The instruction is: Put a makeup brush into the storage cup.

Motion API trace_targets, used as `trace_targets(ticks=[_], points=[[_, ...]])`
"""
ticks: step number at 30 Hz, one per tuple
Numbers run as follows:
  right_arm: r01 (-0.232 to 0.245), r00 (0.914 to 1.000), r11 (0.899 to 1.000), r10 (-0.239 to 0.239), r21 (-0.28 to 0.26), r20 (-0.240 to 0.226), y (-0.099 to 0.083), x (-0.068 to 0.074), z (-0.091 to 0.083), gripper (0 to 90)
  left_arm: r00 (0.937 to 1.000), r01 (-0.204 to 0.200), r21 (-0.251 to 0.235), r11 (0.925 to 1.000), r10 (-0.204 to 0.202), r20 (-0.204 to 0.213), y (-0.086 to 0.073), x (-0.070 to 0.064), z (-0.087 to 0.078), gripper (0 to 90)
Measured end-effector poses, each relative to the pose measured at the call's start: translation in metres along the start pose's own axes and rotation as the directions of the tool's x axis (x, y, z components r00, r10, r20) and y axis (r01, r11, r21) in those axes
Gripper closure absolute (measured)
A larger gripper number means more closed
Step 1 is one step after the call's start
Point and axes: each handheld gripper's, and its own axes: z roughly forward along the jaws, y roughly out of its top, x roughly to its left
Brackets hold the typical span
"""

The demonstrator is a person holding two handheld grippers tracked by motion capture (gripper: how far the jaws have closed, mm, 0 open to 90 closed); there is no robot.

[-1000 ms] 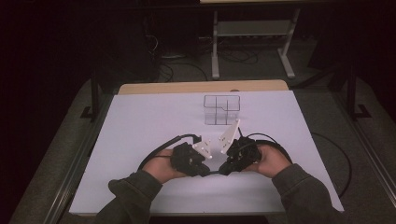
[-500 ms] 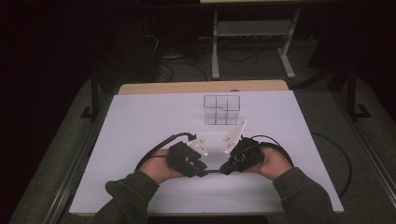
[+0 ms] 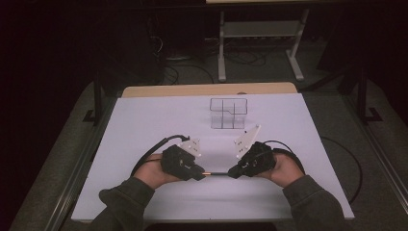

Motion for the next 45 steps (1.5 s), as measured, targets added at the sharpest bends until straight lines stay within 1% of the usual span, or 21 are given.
trace_targets(ticks=[6,7,8,11,12,16,17,19,20,23,26,29,30,31,34,35,40,42,43,44,45], points=[[0.021,0.9997,1.0,-0.021,0.009,0.015,0.001,0.002,0.002,83.8,0.9999,-0.003,0.015,0.9999,0.003,0.014,0.0,0.001,0.002,81.8],[0.031,0.9994,0.999,-0.031,0.016,0.017,0.002,0.003,0.003,83.7,0.9998,-0.007,0.016,0.9998,0.007,0.019,0.0,0.001,0.002,82.4],[0.038,0.9991,0.999,-0.038,0.018,0.017,0.002,0.003,0.003,83.7,0.9994,-0.022,0.031,0.9993,0.021,0.026,0.0,0.0,0.002,83.0],[0.051,0.9985,0.998,-0.051,0.027,0.019,0.002,0.003,0.005,83.2,0.9993,-0.021,0.034,0.9992,0.02,0.032,0.001,-0.001,0.003,84.1],[0.056,0.9982,0.998,-0.057,0.028,0.021,0.002,0.003,0.006,83.0,0.9989,-0.035,0.04,0.9986,0.034,0.033,0.001,-0.002,0.003,84.3],[0.061,0.998,0.998,-0.061,0.026,0.017,0.003,0.004,0.006,82.1,0.9986,-0.042,0.045,0.9981,0.04,0.035,0.001,-0.003,0.001,84.4],[0.056,0.9982,0.998,-0.056,0.025,0.018,0.003,0.004,0.006,81.3,0.9986,-0.043,0.045,0.9981,0.041,0.034,0.001,-0.003,0.001,84.4],[0.036,0.9988,0.999,-0.037,0.026,0.032,0.004,0.002,0.006,71.2,0.9985,-0.044,0.045,0.998,0.042,0.034,0.001,-0.003,0.0,84.5],[0.02,0.9996,1.0,-0.021,0.024,0.02,0.005,0.0,0.007,69.3,0.9984,-0.049,0.048,0.9976,0.048,0.031,0.002,-0.004,0.001,84.5],[0.023,0.9997,0.999,-0.023,0.035,0.008,0.011,0.0,0.009,65.3,0.9985,-0.049,0.065,0.9967,0.047,0.026,0.003,-0.005,0.004,84.5],[0.035,0.9994,0.998,-0.034,0.051,-0.008,0.019,0.002,0.014,66.0,0.9982,-0.057,0.07,0.9959,0.055,0.025,0.005,-0.005,0.007,84.5],[0.043,0.9987,0.997,-0.041,0.066,-0.029,0.026,0.003,0.02,69.7,0.9982,-0.055,0.07,0.996,0.053,0.026,0.006,-0.006,0.008,84.5],[0.048,0.9984,0.996,-0.046,0.071,-0.033,0.028,0.002,0.022,71.1,0.9975,-0.069,0.076,0.9947,0.068,0.022,0.007,-0.006,0.008,84.4],[0.047,0.9984,0.996,-0.044,0.077,-0.034,0.029,0.002,0.024,71.7,0.9974,-0.07,0.072,0.995,0.068,0.023,0.008,-0.007,0.008,84.4],[0.045,0.9982,0.994,-0.041,0.098,-0.044,0.03,0.001,0.029,79.0,0.9974,-0.071,0.074,0.9947,0.07,0.019,0.008,-0.009,0.007,84.5],[0.047,0.9978,0.994,-0.042,0.098,-0.051,0.03,0.001,0.03,81.5,0.9974,-0.07,0.072,0.9949,0.068,0.021,0.008,-0.009,0.007,84.4],[0.045,0.9979,0.995,-0.041,0.086,-0.05,0.029,0.001,0.031,82.3,0.9972,-0.073,0.071,0.9948,0.072,0.018,0.007,-0.009,0.007,84.2],[0.044,0.9983,0.996,-0.041,0.078,-0.041,0.028,0.002,0.03,82.5,0.997,-0.077,0.067,0.9948,0.076,0.008,0.007,-0.009,0.005,82.8],[0.041,0.9985,0.997,-0.039,0.07,-0.038,0.027,0.002,0.029,82.5,0.9981,-0.061,0.047,0.997,0.061,0.007,0.005,-0.008,0.004,80.7],[0.039,0.9989,0.997,-0.037,0.062,-0.03,0.026,0.003,0.029,82.5,0.9984,-0.056,0.04,0.9976,0.056,0.003,0.004,-0.007,0.003,74.9],[0.036,0.9991,0.998,-0.034,0.052,-0.025,0.024,0.003,0.028,82.5,0.9981,-0.062,0.037,0.9974,0.061,0.009,0.003,-0.005,0.001,72.2]])
